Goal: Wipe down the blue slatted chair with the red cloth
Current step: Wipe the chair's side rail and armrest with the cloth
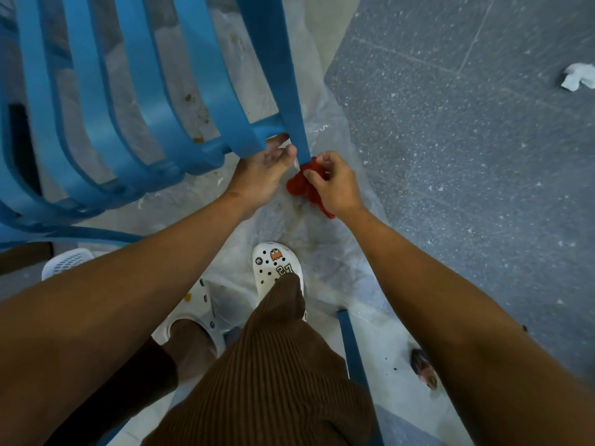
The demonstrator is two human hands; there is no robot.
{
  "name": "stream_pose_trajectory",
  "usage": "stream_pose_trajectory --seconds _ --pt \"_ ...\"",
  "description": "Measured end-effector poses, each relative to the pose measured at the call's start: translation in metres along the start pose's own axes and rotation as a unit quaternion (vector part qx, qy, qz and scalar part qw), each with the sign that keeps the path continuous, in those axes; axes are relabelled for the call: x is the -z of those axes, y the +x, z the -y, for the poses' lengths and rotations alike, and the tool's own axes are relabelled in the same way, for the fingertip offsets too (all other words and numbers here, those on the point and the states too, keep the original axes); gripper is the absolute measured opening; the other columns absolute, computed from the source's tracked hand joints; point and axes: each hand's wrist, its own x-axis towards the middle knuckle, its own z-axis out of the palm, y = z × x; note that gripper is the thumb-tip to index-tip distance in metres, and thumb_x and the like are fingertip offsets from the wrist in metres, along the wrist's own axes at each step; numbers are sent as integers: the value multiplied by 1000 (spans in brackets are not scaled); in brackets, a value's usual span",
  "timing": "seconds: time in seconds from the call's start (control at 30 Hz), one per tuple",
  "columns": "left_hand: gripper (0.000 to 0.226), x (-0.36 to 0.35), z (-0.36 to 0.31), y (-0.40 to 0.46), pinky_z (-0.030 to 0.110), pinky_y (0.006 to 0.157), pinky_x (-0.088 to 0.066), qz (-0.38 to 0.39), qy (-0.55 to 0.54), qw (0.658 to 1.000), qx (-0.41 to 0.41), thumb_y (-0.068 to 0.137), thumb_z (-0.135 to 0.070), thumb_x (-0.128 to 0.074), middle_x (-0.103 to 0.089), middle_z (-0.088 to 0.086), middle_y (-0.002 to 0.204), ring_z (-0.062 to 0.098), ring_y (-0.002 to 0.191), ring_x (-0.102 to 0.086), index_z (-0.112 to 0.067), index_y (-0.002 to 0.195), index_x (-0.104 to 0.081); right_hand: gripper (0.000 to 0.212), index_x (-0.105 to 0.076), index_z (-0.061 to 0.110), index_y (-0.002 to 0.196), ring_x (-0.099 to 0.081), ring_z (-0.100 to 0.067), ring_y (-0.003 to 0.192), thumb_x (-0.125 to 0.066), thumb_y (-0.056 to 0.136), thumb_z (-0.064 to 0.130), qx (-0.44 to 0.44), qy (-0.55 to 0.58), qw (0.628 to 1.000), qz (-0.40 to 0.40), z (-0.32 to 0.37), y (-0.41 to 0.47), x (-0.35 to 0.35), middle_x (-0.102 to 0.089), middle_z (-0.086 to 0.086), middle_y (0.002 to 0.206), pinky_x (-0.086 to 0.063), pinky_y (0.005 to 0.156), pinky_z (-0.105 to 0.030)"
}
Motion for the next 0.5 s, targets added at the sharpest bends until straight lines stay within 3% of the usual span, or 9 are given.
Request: stream_pose_trajectory --seconds 0.07,0.17,0.23,0.33,0.43,0.5 --pt "45 -2 4 2 4 86 -47 -1 -11 1000 9 102 -32 -55 -63 -5 131 -23 98 -58 -19 145 -51 20 -58 26 94 -69 -14 83 -77 87 25 -11 -6 1000 5 -8 2 -2 -70 4 91 -56 73 -26" --pt "46 -5 8 6 0 81 -46 -1 -13 1000 26 102 -34 -54 -64 -4 133 -20 97 -60 -18 145 -52 18 -63 21 97 -64 -10 74 -78 88 23 -30 -14 999 6 -18 5 -3 -68 4 87 -51 61 -14" --pt "47 -6 10 8 4 81 -48 3 -7 999 37 102 -36 -54 -65 -5 131 -8 108 -61 -18 145 -52 18 -64 22 98 -63 -10 74 -78 88 25 -50 -34 998 3 -24 6 -5 -68 4 89 -50 62 -16" --pt "47 -7 14 12 11 87 -46 -3 0 999 47 100 -38 -57 -66 -4 131 5 120 -60 -19 143 -54 16 -67 21 95 -67 -17 79 -78 85 26 -91 -73 993 -8 -35 9 -12 -72 -1 90 -56 69 -30" --pt "44 -8 16 16 18 95 -48 -22 16 999 45 99 -36 -61 -70 -5 122 1 112 -63 -18 138 -59 13 -74 16 97 -68 -23 84 -73 86 23 -121 -151 981 2 -38 15 -6 -74 -7 93 -49 70 -27" --pt "41 -8 16 19 11 91 -48 -34 21 998 46 98 -32 -63 -70 -5 117 -12 98 -63 -13 135 -62 13 -77 17 97 -68 -23 84 -71 87 23 -121 -194 974 11 -36 21 7 -75 -7 94 -44 68 -26"
